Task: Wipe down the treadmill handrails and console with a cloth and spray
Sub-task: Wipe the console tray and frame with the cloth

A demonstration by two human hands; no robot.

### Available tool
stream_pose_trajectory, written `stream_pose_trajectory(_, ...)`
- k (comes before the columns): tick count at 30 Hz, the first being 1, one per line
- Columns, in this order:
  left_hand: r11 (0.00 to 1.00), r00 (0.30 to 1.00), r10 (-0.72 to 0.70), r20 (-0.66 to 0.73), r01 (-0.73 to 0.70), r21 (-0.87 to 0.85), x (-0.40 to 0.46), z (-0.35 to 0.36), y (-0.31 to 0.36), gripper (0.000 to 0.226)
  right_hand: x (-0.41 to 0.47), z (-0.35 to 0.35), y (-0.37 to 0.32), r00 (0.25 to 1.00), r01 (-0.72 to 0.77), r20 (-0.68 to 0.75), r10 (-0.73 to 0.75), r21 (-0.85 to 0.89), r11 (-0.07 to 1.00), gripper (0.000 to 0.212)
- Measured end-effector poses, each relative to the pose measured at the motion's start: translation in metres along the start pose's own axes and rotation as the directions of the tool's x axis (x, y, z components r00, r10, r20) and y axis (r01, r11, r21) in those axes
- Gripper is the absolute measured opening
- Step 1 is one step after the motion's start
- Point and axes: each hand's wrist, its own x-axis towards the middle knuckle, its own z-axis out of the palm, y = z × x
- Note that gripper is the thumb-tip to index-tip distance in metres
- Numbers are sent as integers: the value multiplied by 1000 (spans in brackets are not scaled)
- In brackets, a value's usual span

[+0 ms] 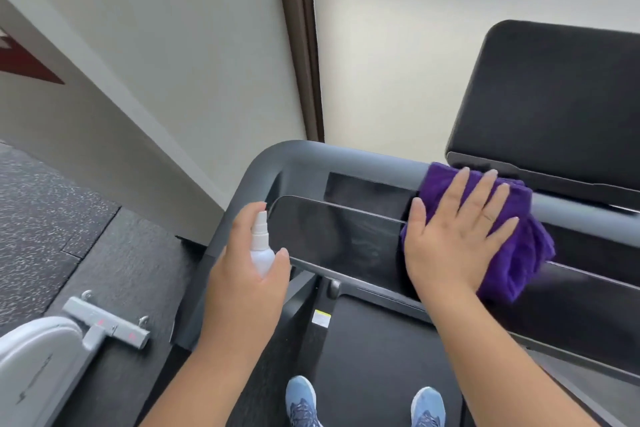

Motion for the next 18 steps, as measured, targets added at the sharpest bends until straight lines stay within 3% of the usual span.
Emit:
stream_pose_trajectory(9,1000,1000,-3,28,3,1,-8,-27,-37,58,-32,33,-182,912,391,103,-398,83,917,73)
stream_pose_trajectory(13,1000,1000,-1,-10,0,-19,-13,-28,-41,59,-44,33,-171,829,533,118,-547,134,836,75)
stream_pose_trajectory(18,1000,999,-7,-46,7,14,-21,-17,-30,58,-78,17,-96,595,761,211,-776,163,628,74)
